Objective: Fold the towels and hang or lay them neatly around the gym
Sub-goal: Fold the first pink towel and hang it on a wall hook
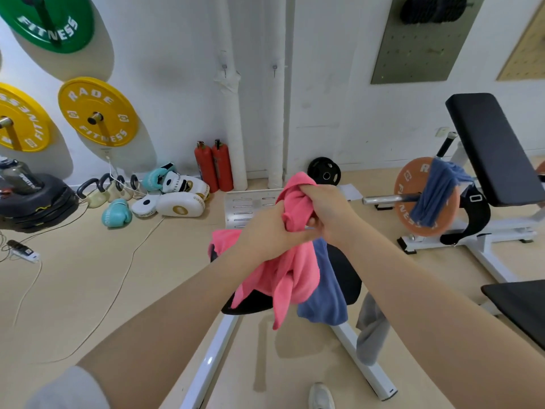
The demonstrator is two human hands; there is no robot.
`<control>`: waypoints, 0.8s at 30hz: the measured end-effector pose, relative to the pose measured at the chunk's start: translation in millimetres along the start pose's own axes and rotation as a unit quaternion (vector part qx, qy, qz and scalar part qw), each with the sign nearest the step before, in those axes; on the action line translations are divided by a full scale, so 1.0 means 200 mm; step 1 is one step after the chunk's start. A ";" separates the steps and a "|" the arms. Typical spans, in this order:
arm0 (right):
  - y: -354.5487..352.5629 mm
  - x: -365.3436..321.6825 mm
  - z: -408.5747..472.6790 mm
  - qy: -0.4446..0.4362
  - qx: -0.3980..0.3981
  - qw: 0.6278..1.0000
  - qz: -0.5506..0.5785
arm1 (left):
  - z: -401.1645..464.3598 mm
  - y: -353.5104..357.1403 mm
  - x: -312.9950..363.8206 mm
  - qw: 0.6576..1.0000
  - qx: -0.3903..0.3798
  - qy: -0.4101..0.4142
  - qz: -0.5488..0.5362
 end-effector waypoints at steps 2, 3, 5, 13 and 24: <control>-0.05 -0.05 0.07 -0.036 -0.001 0.999 -0.039 | 0.08 0.00 0.03 1.000 0.001 -0.015 0.009; -0.07 -0.07 0.11 -0.051 -0.009 0.997 -0.053 | 0.11 -0.01 0.05 1.000 -0.002 -0.018 0.012; -0.14 -0.12 0.17 -0.077 -0.030 0.993 -0.088 | 0.16 -0.02 0.08 0.999 -0.017 -0.014 0.024; -0.30 -0.18 0.40 -0.060 -0.065 0.996 0.009 | 0.45 -0.03 0.09 0.990 -0.001 -0.124 -0.073; -0.25 -0.29 0.46 -0.301 -0.131 0.904 -0.274 | 0.67 0.07 0.00 0.781 0.066 -0.291 -0.548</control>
Point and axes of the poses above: each hand's wrist, its own z-axis towards the middle knuckle, its own y-axis out of the palm, x = y × z, the point moved 8 cm from there along z, towards the middle knuckle, and after that the axes turned 11 degrees about -y, right-handed, at the moved point
